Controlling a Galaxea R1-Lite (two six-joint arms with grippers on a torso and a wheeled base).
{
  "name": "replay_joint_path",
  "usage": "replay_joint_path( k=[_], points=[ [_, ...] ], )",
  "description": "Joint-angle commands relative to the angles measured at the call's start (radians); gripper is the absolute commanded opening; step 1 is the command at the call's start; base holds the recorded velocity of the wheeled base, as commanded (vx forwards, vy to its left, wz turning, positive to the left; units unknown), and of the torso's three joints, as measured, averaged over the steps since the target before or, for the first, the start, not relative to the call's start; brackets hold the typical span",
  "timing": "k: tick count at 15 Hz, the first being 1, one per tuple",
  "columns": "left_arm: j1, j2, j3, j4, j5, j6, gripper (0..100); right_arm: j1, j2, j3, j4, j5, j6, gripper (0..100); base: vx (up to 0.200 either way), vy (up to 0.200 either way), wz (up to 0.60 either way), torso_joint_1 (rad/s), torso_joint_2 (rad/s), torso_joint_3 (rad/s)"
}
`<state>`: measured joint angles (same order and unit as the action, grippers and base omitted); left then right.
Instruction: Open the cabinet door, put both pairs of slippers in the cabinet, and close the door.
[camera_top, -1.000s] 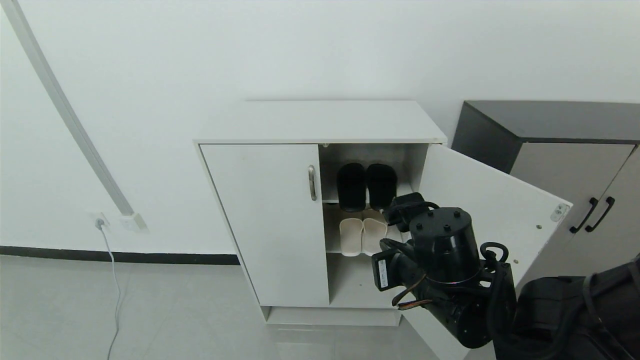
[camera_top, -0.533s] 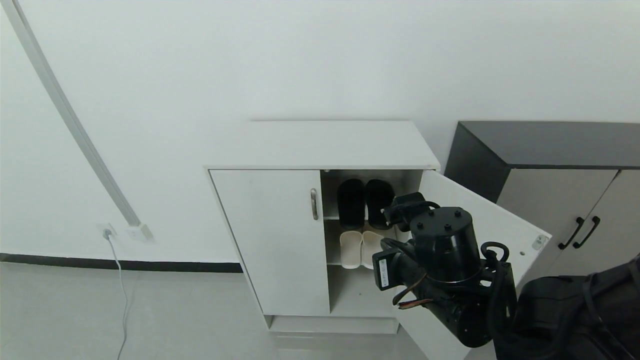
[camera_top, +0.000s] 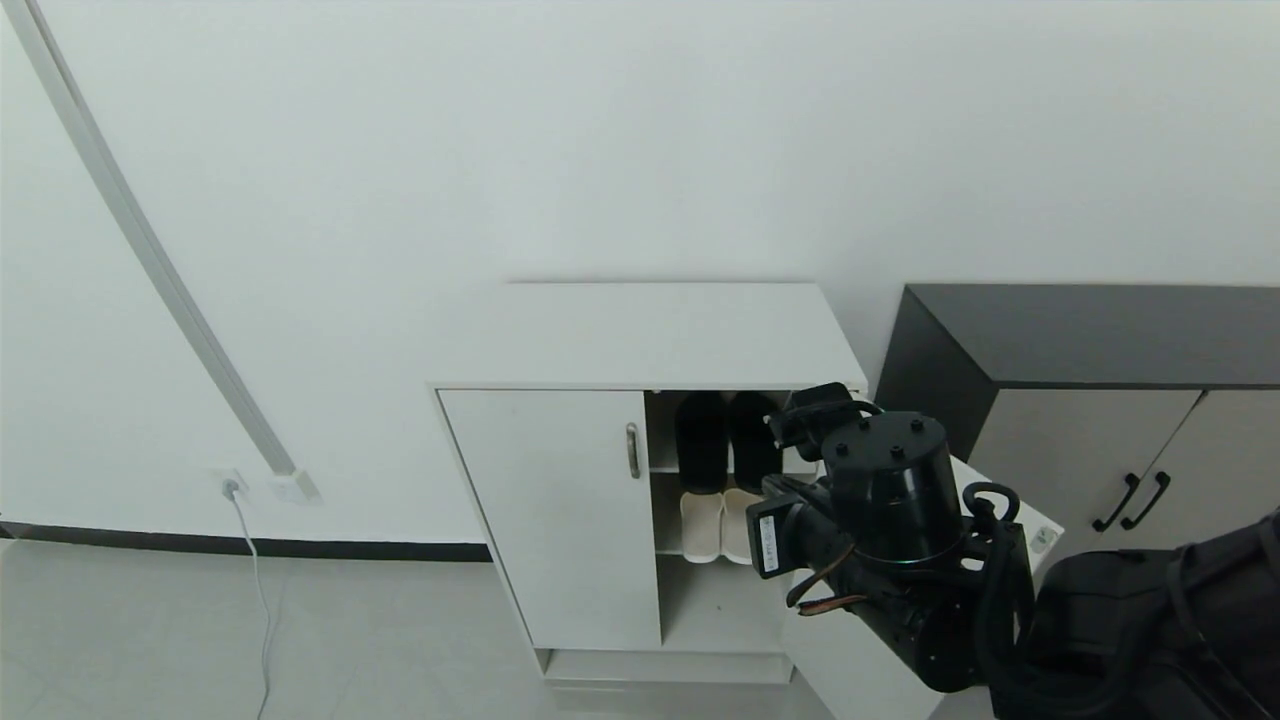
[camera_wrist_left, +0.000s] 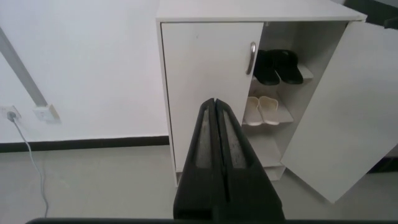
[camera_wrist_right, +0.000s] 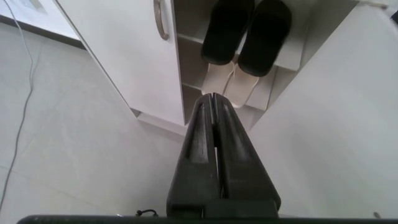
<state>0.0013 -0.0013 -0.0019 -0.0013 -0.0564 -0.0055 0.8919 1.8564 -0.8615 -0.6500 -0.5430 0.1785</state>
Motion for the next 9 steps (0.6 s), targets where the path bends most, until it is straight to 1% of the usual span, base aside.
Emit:
replay_joint_path(
  k=[1,9],
  points=[
    [0.000,0.001,0.000,0.000,0.000,-0.001,0,-0.001,-0.002,0.001,0.000,-0.002,-0.001,0,0.000,0.000,0.00,0.232,-0.49,-0.271],
    [0.000,0.001,0.000,0.000,0.000,-0.001,0,-0.002,0.001,0.004,0.000,-0.002,0.001,0,0.000,0.000,0.00,0.180,-0.39,-0.210]
  ],
)
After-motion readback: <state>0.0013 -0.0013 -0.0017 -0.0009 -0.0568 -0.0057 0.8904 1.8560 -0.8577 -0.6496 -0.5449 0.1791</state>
